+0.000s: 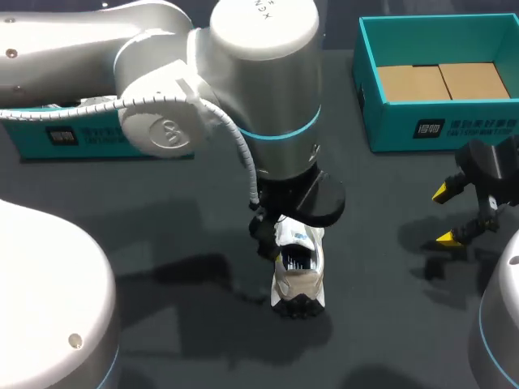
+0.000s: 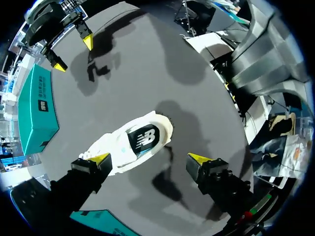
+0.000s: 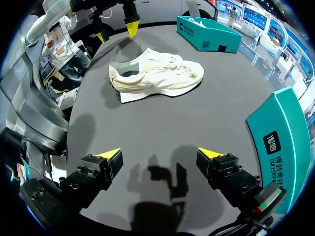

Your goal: Take the shoe out of the shoebox, open the shoe tongue, remove and reinsert the insole, then place the shoe into the shoebox

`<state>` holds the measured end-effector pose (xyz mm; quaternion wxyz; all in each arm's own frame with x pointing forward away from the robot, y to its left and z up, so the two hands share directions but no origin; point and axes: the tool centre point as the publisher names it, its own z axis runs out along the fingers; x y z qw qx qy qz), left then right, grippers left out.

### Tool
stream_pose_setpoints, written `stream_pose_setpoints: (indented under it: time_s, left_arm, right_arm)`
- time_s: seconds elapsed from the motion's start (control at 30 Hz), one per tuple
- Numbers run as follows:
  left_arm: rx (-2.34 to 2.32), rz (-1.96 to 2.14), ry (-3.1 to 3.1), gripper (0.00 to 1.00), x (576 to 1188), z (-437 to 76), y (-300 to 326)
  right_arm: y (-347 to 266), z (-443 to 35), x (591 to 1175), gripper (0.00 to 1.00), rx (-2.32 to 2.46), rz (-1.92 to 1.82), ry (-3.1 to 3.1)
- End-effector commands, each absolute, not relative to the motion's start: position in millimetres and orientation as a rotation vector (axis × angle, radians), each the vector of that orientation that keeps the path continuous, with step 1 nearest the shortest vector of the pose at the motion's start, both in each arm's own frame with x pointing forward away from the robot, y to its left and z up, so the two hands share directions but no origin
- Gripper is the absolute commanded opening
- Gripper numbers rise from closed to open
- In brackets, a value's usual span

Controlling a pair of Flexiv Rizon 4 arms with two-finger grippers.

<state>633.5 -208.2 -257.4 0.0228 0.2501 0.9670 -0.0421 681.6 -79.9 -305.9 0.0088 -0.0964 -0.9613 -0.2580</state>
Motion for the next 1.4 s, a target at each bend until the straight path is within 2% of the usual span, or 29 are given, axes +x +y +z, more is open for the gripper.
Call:
stream_pose_setpoints:
  time_s: [0.03, 0.2, 0.47, 0.77, 1.4]
  left_arm:
    - [0.467, -0.009, 3.087, 1.0, 628, -274, -225]
    - [0.204, 0.05, 3.106, 1.0, 619, -281, -227]
    - [0.204, 0.05, 3.106, 1.0, 619, -281, -227]
    - [0.266, -0.049, 3.113, 1.0, 604, -313, -232]
    - [0.099, -0.037, 3.099, 1.0, 590, -355, -238]
  right_arm:
    - [-79, -306, 680, 1.0, -0.304, -0.802, -3.006]
    - [-79, -306, 680, 1.0, -0.304, -0.802, -3.006]
    - [-79, -306, 680, 1.0, -0.304, -0.802, -3.006]
    - [-79, -306, 680, 1.0, -0.304, -0.802, -3.006]
    - [-79, -306, 680, 1.0, -0.304, -0.802, -3.006]
